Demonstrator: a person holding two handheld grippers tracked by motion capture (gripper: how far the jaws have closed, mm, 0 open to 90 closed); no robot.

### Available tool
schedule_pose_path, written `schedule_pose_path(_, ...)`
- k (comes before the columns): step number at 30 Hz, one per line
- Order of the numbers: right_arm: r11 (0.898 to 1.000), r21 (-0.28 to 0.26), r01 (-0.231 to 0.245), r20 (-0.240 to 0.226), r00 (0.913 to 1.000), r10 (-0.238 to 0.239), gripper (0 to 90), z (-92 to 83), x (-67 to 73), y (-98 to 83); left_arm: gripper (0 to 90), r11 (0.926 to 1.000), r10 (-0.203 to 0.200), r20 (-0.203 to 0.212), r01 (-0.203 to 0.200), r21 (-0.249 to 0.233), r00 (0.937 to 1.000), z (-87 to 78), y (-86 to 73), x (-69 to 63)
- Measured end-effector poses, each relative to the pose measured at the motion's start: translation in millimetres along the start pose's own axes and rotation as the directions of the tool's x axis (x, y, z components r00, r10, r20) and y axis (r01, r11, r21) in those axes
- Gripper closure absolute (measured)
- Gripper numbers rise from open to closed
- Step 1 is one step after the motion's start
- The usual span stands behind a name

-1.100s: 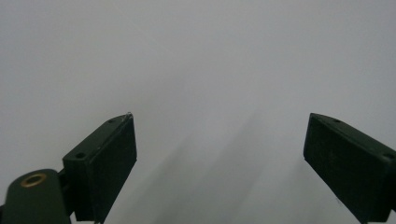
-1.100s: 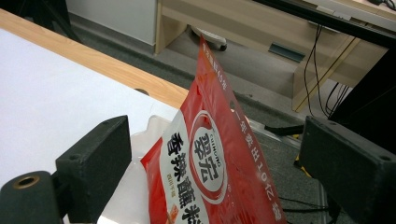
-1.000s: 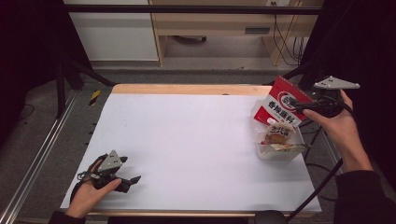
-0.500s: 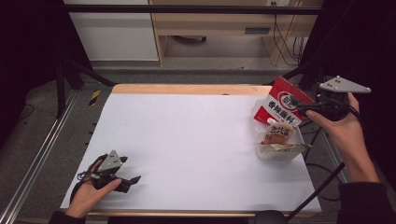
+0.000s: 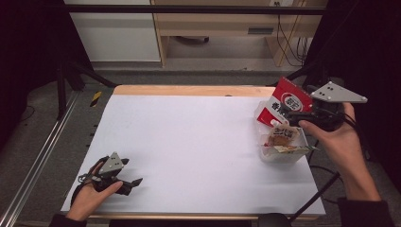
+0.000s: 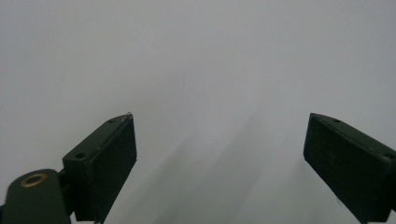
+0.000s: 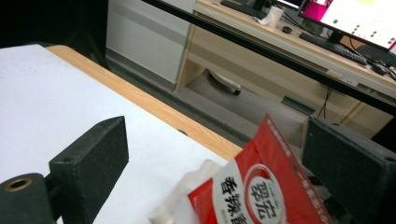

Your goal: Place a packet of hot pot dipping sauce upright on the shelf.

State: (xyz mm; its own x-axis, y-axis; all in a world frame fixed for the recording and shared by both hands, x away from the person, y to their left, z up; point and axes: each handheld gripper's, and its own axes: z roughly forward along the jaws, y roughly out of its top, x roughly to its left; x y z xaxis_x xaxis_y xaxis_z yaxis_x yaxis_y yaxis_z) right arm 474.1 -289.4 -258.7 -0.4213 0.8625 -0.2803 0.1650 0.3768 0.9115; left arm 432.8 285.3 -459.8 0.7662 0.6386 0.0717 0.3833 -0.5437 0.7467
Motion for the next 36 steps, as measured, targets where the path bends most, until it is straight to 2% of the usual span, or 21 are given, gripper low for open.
schedule_pose_path(1,1.000,-0.007,0.012,-0.013,0.9998,-0.012,8.2,-0.5,8.4,3.7,9.3,1.0000,0.000,0.001,0.000,0.000,1.0000,0.0,0.0,0.0)
schedule_pose_path(7,0.999,0.009,0.034,-0.044,0.9985,-0.034,7.6,1.8,27.9,8.7,9.3,1.0000,0.002,-0.001,-0.002,0.000,1.0000,-0.1,0.2,-0.3)
schedule_pose_path(9,1.000,0.006,0.027,-0.059,0.9979,-0.027,7.7,2.5,36.3,9.7,9.3,1.0000,0.002,-0.001,-0.002,0.000,1.0000,-0.1,0.1,-0.2)
schedule_pose_path(12,0.999,-0.002,0.044,-0.082,0.9957,-0.044,7.6,3.7,50.4,10.9,9.3,1.0000,0.002,0.000,-0.002,0.000,1.0000,-0.2,0.0,-0.1)
schedule_pose_path(22,0.999,-0.005,0.054,-0.150,0.9872,-0.055,7.7,12.5,99.5,4.9,8.8,1.0000,0.005,-0.007,-0.005,0.003,1.0000,-0.3,-0.1,-0.2)
schedule_pose_path(25,0.999,0.005,0.046,-0.175,0.9836,-0.045,7.6,19.3,117.5,-4.4,8.7,1.0000,0.007,-0.009,-0.007,0.004,0.9999,0.0,-0.1,-0.6)
schedule_pose_path(30,0.999,0.035,0.011,-0.238,0.9713,-0.002,8.1,39.4,151.5,-30.2,8.3,0.9999,0.010,-0.015,-0.010,0.006,0.9998,-0.1,-0.3,-1.0)
schedule_pose_path(32,0.999,0.049,-0.011,-0.260,0.9653,0.023,8.1,45.7,161.5,-37.7,8.2,0.9999,0.012,-0.017,-0.012,0.007,0.9998,-0.1,-0.1,-0.9)
schedule_pose_path(33,0.999,0.049,-0.011,-0.260,0.9653,0.023,8.1,45.7,161.5,-37.7,8.2,0.9999,0.012,-0.017,-0.012,0.007,0.9998,-0.1,-0.1,-0.9)
schedule_pose_path(34,0.998,0.058,-0.030,-0.280,0.9589,0.045,8.1,51.5,169.9,-44.2,8.2,0.9999,0.013,-0.017,-0.013,0.006,0.9998,0.0,0.0,-0.8)
schedule_pose_path(35,0.996,0.089,-0.032,-0.305,0.9506,0.058,8.2,63.8,185.2,-56.0,8.1,0.9999,0.011,-0.018,-0.011,0.006,0.9998,0.2,0.1,-0.8)
schedule_pose_path(36,0.995,0.095,-0.024,-0.306,0.9507,0.052,8.7,68.2,190.1,-59.7,8.1,0.9999,0.011,-0.019,-0.011,0.005,0.9998,0.1,0.1,-0.8)
